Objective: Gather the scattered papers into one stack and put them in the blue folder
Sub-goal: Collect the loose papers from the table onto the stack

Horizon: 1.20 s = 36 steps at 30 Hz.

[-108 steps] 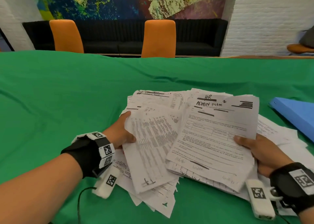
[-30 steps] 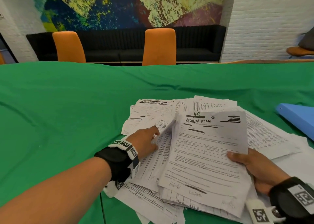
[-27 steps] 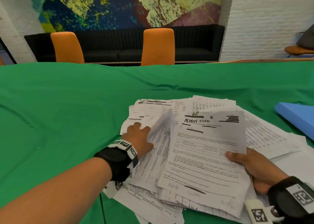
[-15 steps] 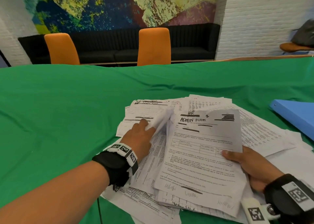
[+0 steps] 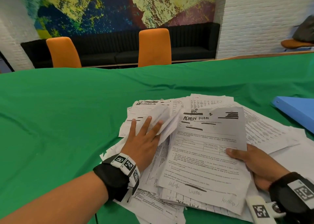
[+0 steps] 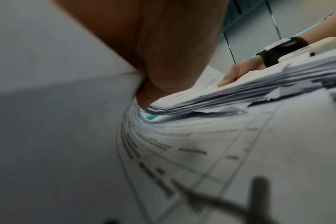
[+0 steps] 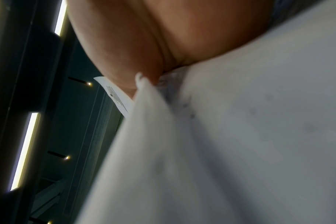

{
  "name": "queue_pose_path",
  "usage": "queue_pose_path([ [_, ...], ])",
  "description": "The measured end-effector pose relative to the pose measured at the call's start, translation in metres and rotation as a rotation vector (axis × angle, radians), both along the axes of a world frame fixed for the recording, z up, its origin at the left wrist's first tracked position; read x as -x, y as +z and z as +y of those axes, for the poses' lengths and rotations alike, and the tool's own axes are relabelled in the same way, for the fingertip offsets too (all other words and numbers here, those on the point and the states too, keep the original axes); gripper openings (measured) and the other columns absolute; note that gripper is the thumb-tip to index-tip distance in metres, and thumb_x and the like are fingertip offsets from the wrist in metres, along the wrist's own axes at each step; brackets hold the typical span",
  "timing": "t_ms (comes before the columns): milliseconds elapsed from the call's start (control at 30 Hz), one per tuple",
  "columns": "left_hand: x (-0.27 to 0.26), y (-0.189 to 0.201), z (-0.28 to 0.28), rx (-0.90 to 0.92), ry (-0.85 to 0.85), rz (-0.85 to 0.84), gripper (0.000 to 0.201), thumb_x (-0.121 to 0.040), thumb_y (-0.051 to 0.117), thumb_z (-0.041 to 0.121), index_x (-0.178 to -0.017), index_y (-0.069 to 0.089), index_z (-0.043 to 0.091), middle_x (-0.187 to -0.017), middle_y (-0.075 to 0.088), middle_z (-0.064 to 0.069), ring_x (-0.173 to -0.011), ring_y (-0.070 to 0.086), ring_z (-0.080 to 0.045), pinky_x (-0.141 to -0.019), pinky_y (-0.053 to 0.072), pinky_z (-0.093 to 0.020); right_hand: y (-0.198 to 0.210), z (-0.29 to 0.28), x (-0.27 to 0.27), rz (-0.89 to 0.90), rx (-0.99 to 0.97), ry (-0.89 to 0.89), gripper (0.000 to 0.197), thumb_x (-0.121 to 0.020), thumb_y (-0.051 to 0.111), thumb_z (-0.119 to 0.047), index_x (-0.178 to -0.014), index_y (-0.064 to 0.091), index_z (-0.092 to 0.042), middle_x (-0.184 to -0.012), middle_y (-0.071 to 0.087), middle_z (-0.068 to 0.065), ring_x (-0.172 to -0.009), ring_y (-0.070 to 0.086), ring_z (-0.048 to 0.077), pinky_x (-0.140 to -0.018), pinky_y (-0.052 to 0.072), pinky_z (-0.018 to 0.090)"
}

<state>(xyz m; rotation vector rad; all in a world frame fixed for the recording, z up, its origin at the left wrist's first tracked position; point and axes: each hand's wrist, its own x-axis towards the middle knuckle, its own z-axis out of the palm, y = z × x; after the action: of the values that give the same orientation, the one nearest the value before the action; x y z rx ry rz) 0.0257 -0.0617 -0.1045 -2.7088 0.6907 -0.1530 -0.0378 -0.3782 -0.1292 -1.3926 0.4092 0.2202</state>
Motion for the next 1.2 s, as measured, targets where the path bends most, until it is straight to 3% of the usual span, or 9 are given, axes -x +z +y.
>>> queue_pose_path([
  [100,0.005,0.0,0.0,-0.008,-0.057,-0.038,0.061,-0.097,0.038,0.015,-0.156,0.023,0.019,-0.168,0.0,-0.003,-0.153,-0.008,-0.038,-0.116,-0.006,-0.067,0.001,0.0,0.001,-0.002,-0.002,-0.005,0.029,-0.095,0.059,-0.003,-0.123,0.064,-0.004,-0.114,0.075,0.026,-0.105,0.071,0.05,-0.103,0.048,0.065],
  [167,0.011,-0.003,0.0,0.056,-0.089,-0.009,0.063,-0.096,0.044,0.013,-0.155,0.024,0.019,-0.163,0.018,-0.011,-0.143,0.031,-0.039,-0.116,0.027,-0.056,0.001,0.001,0.0,-0.002,-0.008,-0.006,0.03,-0.094,0.059,-0.002,-0.124,0.064,-0.004,-0.114,0.075,0.026,-0.106,0.071,0.05,-0.104,0.047,0.066],
  [233,0.018,-0.004,-0.002,0.14,-0.119,0.051,0.069,-0.098,0.047,0.016,-0.157,0.013,0.03,-0.156,0.026,-0.013,-0.117,0.053,-0.03,-0.084,0.05,-0.039,0.001,0.0,0.0,-0.001,-0.015,-0.003,0.031,-0.095,0.059,-0.002,-0.126,0.063,-0.004,-0.115,0.075,0.026,-0.107,0.07,0.05,-0.105,0.047,0.066],
  [400,0.0,0.0,-0.003,0.478,0.09,0.181,0.097,-0.095,0.058,0.019,-0.147,-0.015,0.056,-0.132,0.038,-0.002,-0.074,0.059,-0.013,-0.059,0.056,-0.028,0.0,0.0,0.0,0.006,-0.035,-0.01,0.031,-0.095,0.058,-0.001,-0.125,0.064,-0.006,-0.116,0.074,0.026,-0.108,0.07,0.051,-0.106,0.046,0.067],
  [500,-0.029,0.004,0.011,0.711,0.369,0.272,0.069,-0.094,0.06,0.027,-0.151,0.021,0.031,-0.107,0.06,0.0,-0.08,0.067,-0.016,-0.068,0.06,-0.033,0.0,0.0,0.001,-0.001,-0.033,-0.005,0.031,-0.096,0.058,-0.002,-0.126,0.064,-0.006,-0.116,0.075,0.025,-0.107,0.071,0.049,-0.105,0.047,0.065],
  [567,-0.049,0.006,0.025,0.615,0.487,0.283,0.036,-0.092,0.061,0.032,-0.125,0.058,0.017,-0.1,0.066,-0.001,-0.082,0.066,-0.02,-0.075,0.059,-0.033,-0.001,0.001,0.001,-0.009,-0.028,0.002,0.032,-0.096,0.058,-0.002,-0.127,0.064,-0.005,-0.117,0.075,0.025,-0.106,0.071,0.049,-0.104,0.048,0.064],
  [667,-0.065,0.001,0.041,0.45,0.573,0.255,0.033,-0.087,0.063,0.035,-0.113,0.068,0.016,-0.11,0.061,-0.01,-0.087,0.063,-0.027,-0.077,0.055,-0.032,-0.001,0.001,0.0,-0.02,-0.024,0.009,0.032,-0.095,0.058,-0.002,-0.127,0.063,-0.005,-0.116,0.075,0.025,-0.104,0.073,0.047,-0.094,0.056,0.064],
  [833,-0.069,-0.004,0.045,0.505,0.533,0.281,0.02,-0.093,0.062,0.026,-0.111,0.066,0.018,-0.092,0.062,0.0,-0.078,0.059,-0.02,-0.063,0.044,-0.025,-0.002,-0.001,-0.001,-0.019,-0.032,0.012,0.034,-0.095,0.058,-0.002,-0.128,0.062,-0.004,-0.118,0.074,0.025,-0.107,0.071,0.049,-0.103,0.048,0.064],
  [1200,-0.056,0.015,0.039,0.472,0.318,0.028,0.025,-0.089,0.063,0.038,-0.113,0.062,0.03,-0.104,0.053,0.007,-0.096,0.054,-0.016,-0.089,0.048,-0.038,0.003,0.003,0.001,-0.021,-0.053,-0.001,0.034,-0.093,0.059,-0.002,-0.127,0.063,-0.003,-0.117,0.074,0.026,-0.107,0.071,0.05,-0.104,0.047,0.066],
])
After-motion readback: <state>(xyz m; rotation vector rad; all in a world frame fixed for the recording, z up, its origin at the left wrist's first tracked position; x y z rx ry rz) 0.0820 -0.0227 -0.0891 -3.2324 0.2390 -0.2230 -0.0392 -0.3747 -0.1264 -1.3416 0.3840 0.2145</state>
